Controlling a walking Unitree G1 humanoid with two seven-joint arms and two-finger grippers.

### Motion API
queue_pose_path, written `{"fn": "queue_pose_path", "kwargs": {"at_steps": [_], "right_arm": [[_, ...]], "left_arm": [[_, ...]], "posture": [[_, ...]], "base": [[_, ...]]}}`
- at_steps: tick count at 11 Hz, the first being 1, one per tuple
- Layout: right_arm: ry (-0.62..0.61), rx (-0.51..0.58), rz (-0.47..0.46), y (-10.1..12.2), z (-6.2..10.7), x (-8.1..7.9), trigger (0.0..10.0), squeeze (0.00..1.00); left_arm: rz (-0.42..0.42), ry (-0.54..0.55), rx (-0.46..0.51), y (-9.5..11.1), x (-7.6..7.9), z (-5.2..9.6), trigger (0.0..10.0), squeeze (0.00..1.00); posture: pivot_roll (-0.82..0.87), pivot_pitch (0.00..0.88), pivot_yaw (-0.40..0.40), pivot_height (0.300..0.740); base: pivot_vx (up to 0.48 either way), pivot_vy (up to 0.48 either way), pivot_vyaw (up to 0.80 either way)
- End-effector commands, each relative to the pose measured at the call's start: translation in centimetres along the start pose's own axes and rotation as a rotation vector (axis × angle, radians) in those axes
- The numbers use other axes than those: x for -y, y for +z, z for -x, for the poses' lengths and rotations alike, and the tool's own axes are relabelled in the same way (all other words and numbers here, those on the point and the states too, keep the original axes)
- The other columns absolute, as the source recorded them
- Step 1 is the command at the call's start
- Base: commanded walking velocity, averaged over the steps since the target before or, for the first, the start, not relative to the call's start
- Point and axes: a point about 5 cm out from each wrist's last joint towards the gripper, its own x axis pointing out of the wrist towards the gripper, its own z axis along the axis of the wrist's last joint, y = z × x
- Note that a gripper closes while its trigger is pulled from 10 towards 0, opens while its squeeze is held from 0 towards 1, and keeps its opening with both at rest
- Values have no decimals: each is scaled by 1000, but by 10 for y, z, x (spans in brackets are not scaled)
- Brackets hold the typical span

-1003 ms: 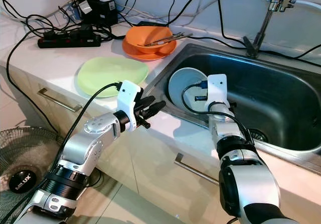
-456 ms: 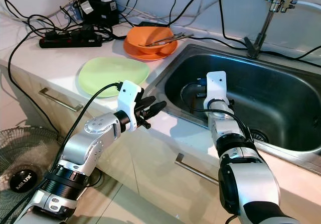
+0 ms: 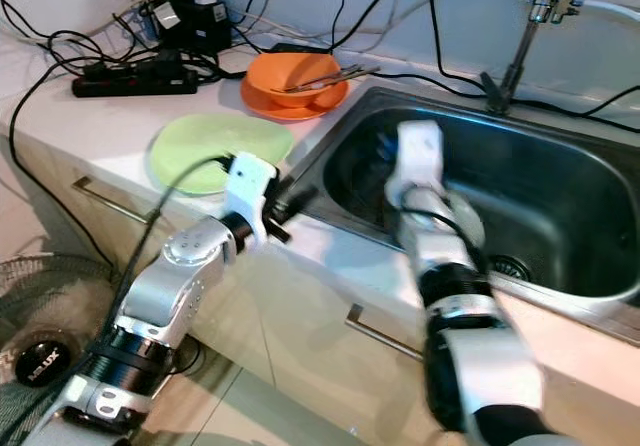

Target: Kitchen organization

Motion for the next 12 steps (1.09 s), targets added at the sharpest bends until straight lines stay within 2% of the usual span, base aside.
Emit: {"fn": "queue_pose_path", "kwargs": {"at_steps": [1,4,6,7,8,10,12], "right_arm": [[15,31,-62,3,3,-3,10000,0],[95,43,-181,11,13,-20,10000,0],[159,74,-192,18,27,-24,10000,0],[175,78,-196,13,31,-22,10000,0],[215,42,-260,3,40,-24,10000,0],[290,-12,-319,-14,54,-32,10000,0],[314,-33,-348,-21,57,-38,10000,0]], "left_arm": [[-50,44,9,5,-8,-1,10000,0],[-287,114,-19,5,-22,6,10000,0],[-375,138,-26,7,-26,12,10000,0],[-413,132,-48,2,-25,14,10000,0],[-476,111,-84,-4,-22,18,10000,0],[-612,103,-153,-5,-24,22,10000,0],[-688,109,-193,-6,-25,21,10000,0]], "posture": [[135,13,26,740],[135,19,26,740],[130,30,25,740],[129,29,27,740],[128,29,28,740],[138,29,25,740],[139,18,29,740]], "base": [[0,0,0],[0,0,0],[0,0,0],[0,0,0],[0,0,0],[0,0,0],[0,0,0]]}}
